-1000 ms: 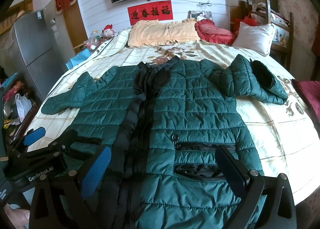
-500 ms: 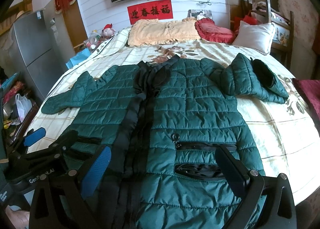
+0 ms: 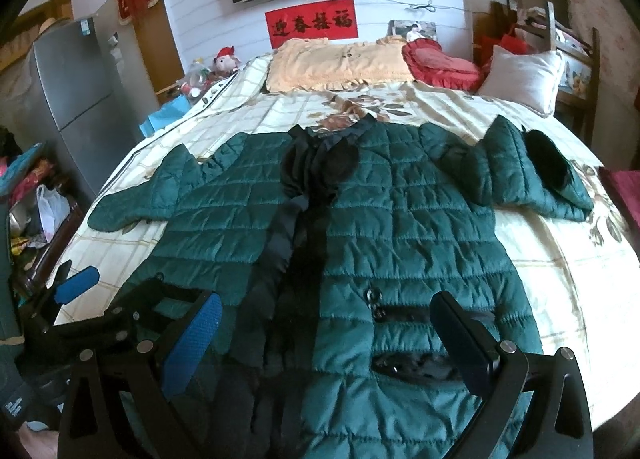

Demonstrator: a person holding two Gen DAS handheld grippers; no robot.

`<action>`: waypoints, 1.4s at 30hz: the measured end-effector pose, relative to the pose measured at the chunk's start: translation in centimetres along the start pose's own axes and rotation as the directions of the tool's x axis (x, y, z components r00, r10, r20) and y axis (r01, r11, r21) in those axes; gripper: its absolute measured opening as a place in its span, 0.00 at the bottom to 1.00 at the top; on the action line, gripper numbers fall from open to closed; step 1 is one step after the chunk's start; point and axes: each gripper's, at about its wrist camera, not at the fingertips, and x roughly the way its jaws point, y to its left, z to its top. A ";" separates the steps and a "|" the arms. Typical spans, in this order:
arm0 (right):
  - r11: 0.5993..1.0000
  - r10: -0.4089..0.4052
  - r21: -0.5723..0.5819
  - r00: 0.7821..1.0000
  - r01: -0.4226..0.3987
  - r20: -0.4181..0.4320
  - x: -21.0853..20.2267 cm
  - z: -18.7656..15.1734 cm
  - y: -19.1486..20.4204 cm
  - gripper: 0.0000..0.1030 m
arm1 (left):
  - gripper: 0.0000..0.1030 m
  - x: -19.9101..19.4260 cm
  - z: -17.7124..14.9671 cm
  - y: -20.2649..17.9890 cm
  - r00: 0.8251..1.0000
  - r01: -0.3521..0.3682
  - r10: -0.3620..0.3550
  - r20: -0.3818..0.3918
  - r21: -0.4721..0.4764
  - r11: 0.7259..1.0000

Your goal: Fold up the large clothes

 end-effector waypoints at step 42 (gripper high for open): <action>0.998 0.023 -0.055 0.991 -0.030 -0.130 8.5 3.4 3.1 1.00 | 0.99 17.9 9.0 39.1 0.941 -0.336 0.279 -0.190 -0.588 0.735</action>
